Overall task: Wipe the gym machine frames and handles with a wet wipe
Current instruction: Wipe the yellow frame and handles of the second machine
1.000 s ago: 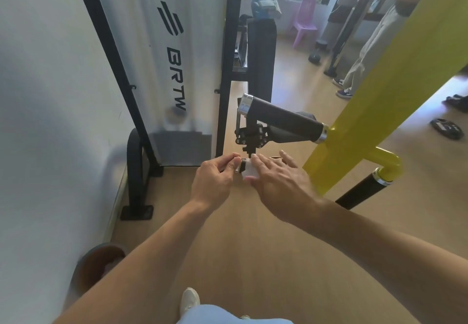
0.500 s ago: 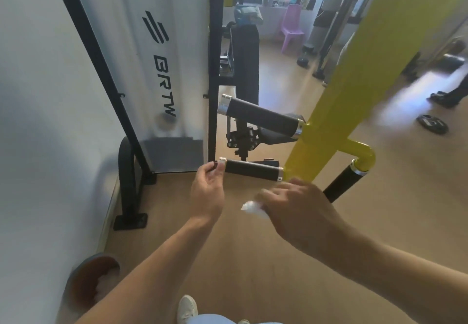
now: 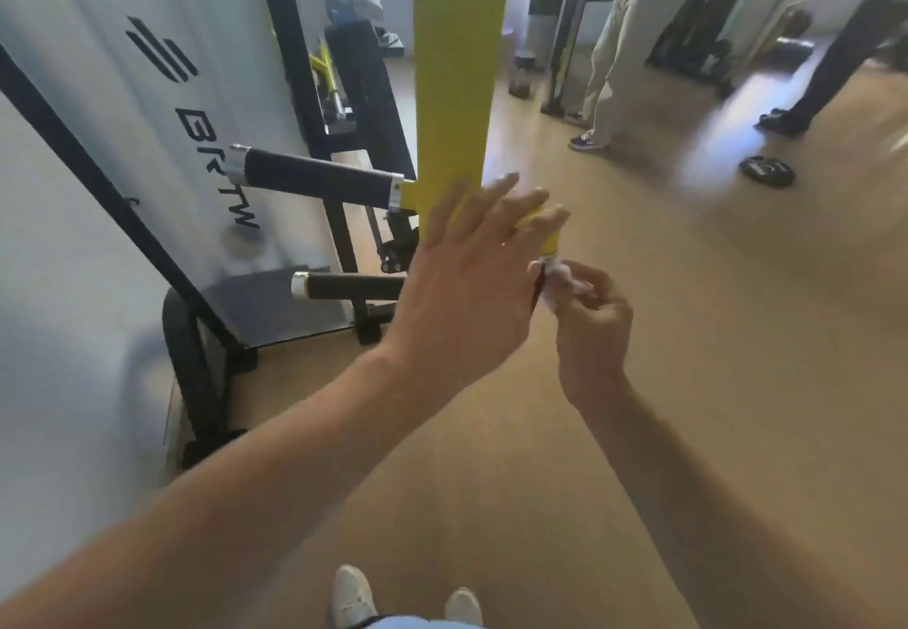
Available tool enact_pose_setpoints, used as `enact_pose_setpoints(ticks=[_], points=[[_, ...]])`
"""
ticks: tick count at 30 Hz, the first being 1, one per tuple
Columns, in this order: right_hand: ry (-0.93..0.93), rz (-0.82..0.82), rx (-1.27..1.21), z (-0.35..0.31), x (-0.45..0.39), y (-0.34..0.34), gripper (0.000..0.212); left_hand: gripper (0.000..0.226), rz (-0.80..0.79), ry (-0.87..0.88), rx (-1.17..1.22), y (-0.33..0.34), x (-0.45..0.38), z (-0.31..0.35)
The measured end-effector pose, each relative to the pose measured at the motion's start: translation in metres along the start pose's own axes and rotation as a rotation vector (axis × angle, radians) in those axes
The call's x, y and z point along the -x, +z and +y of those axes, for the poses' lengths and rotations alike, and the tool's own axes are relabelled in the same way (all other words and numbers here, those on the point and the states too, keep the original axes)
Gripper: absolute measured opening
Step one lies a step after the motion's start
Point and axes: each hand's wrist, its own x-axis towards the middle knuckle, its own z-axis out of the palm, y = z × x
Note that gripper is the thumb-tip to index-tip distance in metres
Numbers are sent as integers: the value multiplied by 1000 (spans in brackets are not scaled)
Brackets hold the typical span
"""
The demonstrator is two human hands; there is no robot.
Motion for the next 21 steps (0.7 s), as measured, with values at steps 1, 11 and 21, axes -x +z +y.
enact_pose_setpoints(ticks=[1, 11, 21], points=[[23, -8, -68, 3, 5, 4, 6, 53, -82, -10, -169, 0, -9, 0], [-105, -101, 242, 42, -6, 4, 29, 69, -286, -110, -458, 21, -4, 4], [-367, -182, 420, 41, -12, 23, 41, 68, -251, -130, -434, 24, -5, 6]])
